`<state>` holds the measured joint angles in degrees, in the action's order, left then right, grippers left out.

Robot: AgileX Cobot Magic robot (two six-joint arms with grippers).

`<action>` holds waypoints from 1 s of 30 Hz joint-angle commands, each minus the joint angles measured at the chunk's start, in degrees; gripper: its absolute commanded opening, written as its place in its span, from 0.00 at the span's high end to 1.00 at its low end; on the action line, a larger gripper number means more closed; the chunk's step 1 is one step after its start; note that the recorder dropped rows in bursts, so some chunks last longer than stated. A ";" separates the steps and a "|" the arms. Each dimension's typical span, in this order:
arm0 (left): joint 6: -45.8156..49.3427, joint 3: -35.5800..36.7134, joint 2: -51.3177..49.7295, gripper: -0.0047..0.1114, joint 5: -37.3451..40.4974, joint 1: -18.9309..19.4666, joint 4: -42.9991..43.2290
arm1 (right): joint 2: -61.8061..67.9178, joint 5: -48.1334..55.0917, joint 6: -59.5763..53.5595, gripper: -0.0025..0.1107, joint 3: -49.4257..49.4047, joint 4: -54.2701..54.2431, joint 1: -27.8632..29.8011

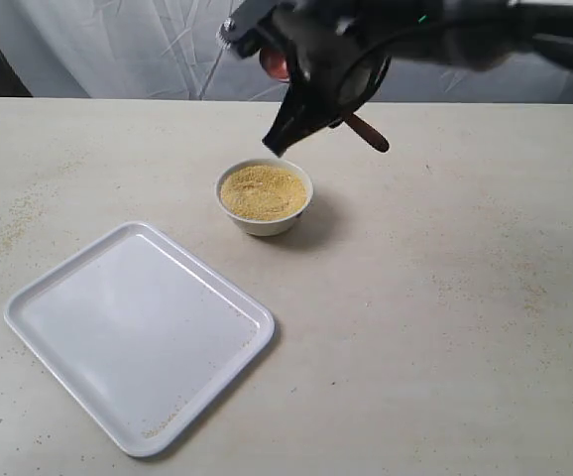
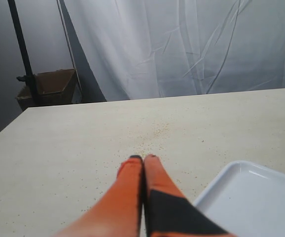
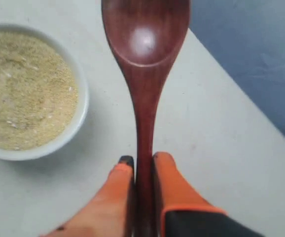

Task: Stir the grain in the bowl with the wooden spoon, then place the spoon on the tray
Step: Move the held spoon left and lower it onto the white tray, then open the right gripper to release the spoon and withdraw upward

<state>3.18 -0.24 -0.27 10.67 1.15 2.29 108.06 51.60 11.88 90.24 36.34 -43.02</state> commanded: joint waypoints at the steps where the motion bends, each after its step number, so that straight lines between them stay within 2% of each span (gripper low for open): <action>1: -0.06 0.24 0.27 0.96 -0.25 -0.18 0.22 | -4.55 -6.87 -10.84 0.98 -1.86 -21.28 3.63; 5: -0.06 0.24 0.27 0.96 -0.25 -0.18 0.22 | -4.47 -9.12 -21.00 0.98 -4.92 -36.83 2.90; 8: -0.06 0.24 0.27 0.96 -0.25 -0.18 0.22 | -1.38 -12.60 -29.26 0.98 -9.23 -46.07 -1.17; 11: -0.06 0.24 0.27 0.96 -0.25 -0.18 0.22 | 5.09 -17.04 -29.90 0.98 -10.56 -46.80 -7.57; 16: -0.06 0.24 0.27 0.96 -0.26 -0.18 0.11 | 12.06 -23.32 -29.90 0.98 -10.56 -46.65 -12.49; 18: -0.06 0.24 0.27 0.96 -0.26 -0.18 0.11 | 13.78 -23.56 -29.13 0.93 -10.56 -44.98 -13.61; 20: -0.06 0.24 0.27 0.96 -0.41 -0.18 0.11 | 14.50 -23.29 -24.72 0.72 -10.56 -42.88 -13.76; 21: -0.06 0.24 0.27 0.96 -0.41 -0.18 0.11 | 14.37 -23.29 -23.89 0.53 -10.56 -42.88 -13.76; 22: -0.06 0.24 0.27 0.96 -0.41 -0.18 0.11 | 13.89 -23.04 -23.89 0.42 -10.46 -42.88 -13.76; 23: -0.06 0.24 0.27 0.96 -0.41 -0.18 0.11 | 12.39 -21.93 -24.38 0.26 -10.26 -44.14 -13.76; 24: -0.06 0.24 0.27 0.96 -0.41 -0.18 0.11 | 11.10 -20.83 -25.18 0.24 -9.70 -44.02 -13.76; 25: -0.06 0.24 0.27 0.96 -0.41 -0.18 0.11 | 7.34 -17.19 -25.76 0.31 -7.90 -42.53 -13.62; 26: -0.06 0.24 0.27 0.96 -0.41 -0.18 0.11 | 1.70 -13.58 -25.76 0.54 -6.84 -40.75 -13.62; 27: -0.06 0.24 0.27 0.96 -0.41 -0.18 0.11 | -1.83 -12.41 -25.46 0.71 -6.84 -40.46 -13.62; 28: -0.06 0.24 0.27 0.96 -0.41 -0.18 0.11 | -8.69 -11.78 -23.30 0.97 -8.24 -39.97 -13.62; 30: -0.06 0.24 0.27 0.96 -0.41 -0.18 0.11 | -16.57 -13.54 -22.39 0.94 -12.77 -39.98 -13.62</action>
<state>3.18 -0.24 -0.27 10.67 1.15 2.29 101.20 37.92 -11.87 81.61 -4.71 -56.75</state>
